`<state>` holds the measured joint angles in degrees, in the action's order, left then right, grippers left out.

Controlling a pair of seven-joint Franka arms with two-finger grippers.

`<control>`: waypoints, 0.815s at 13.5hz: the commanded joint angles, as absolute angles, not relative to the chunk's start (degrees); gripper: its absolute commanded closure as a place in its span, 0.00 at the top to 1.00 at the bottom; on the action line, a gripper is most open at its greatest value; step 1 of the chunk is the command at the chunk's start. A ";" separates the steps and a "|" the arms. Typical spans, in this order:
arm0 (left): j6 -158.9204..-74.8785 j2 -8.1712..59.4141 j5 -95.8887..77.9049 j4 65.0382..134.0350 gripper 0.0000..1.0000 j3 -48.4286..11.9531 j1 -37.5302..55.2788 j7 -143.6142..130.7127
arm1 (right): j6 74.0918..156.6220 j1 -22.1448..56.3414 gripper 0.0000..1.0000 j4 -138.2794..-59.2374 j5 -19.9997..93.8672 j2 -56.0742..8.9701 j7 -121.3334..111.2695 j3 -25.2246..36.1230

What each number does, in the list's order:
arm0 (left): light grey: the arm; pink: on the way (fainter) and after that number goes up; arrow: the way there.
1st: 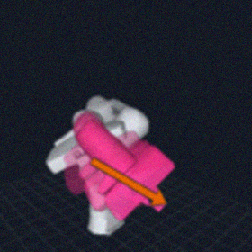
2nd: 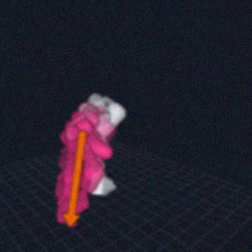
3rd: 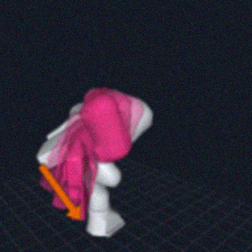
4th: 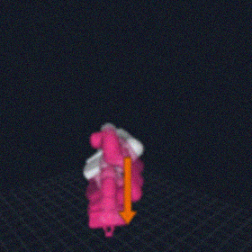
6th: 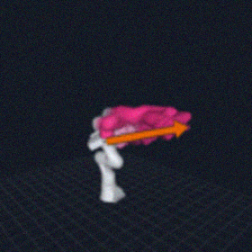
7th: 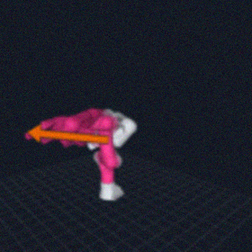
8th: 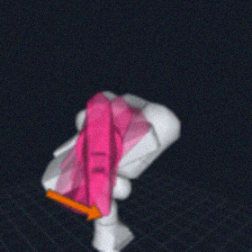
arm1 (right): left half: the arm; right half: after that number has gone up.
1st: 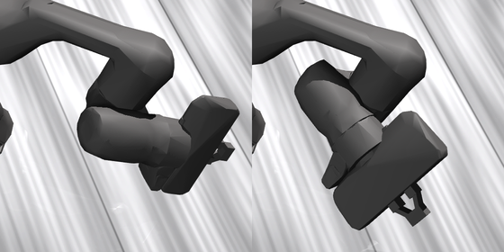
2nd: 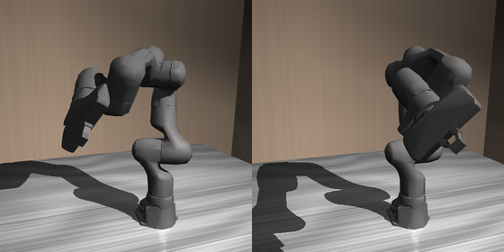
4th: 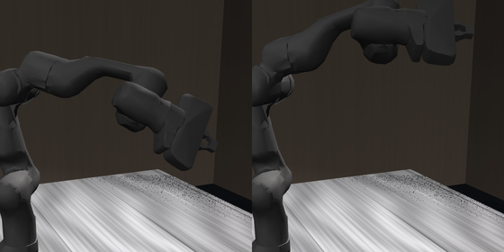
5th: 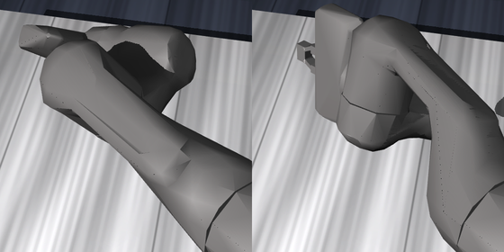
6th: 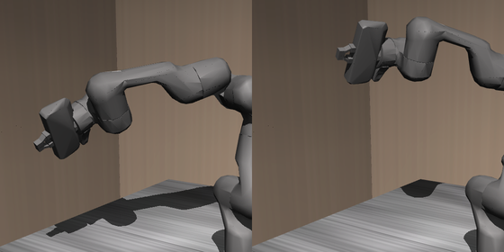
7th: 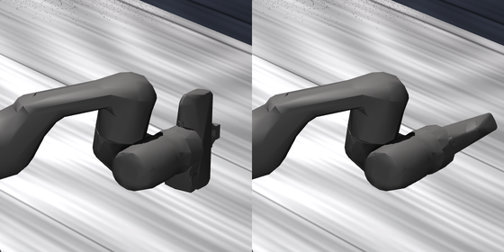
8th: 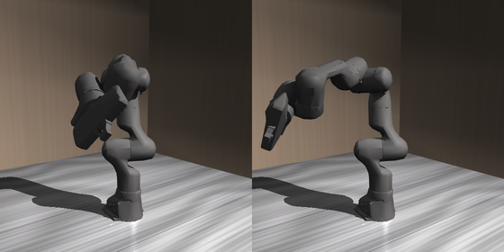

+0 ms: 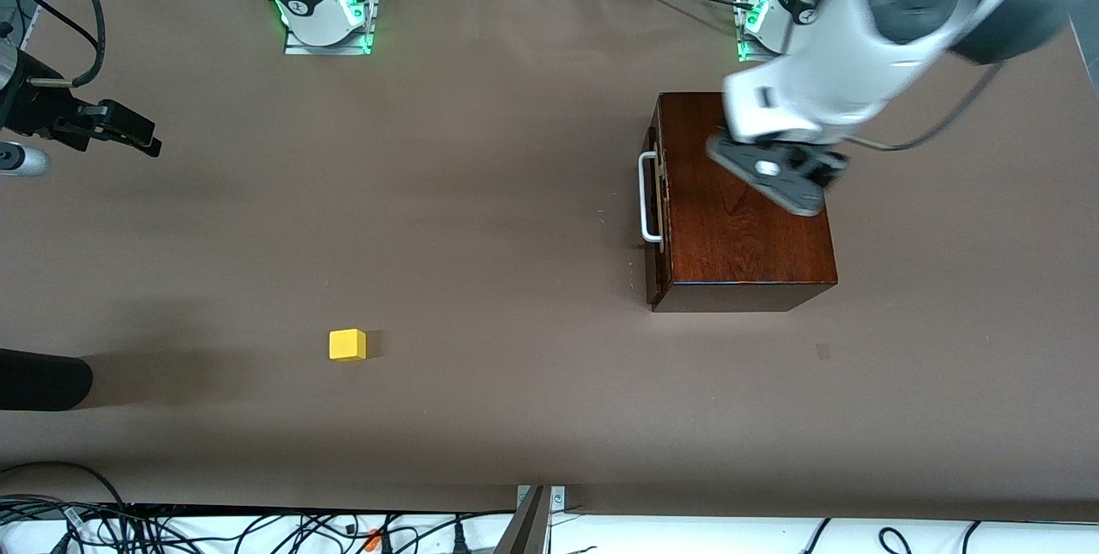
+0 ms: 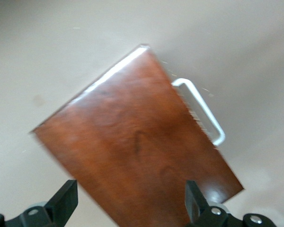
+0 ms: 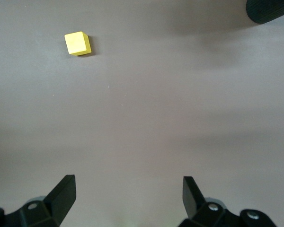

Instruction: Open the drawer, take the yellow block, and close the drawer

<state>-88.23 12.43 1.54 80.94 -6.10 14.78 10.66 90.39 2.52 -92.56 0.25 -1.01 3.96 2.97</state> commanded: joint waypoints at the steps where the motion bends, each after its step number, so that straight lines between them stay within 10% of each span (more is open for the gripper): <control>1: -96.21 6.88 0.35 86.81 1.00 -1.69 12.58 8.36 | 90.00 2.02 1.00 -91.49 1.32 -1.23 4.39 2.81; 11: -98.09 -3.96 0.61 97.82 1.00 2.72 3.43 -1.15 | 89.91 2.11 1.00 -91.49 0.62 -1.14 4.13 2.99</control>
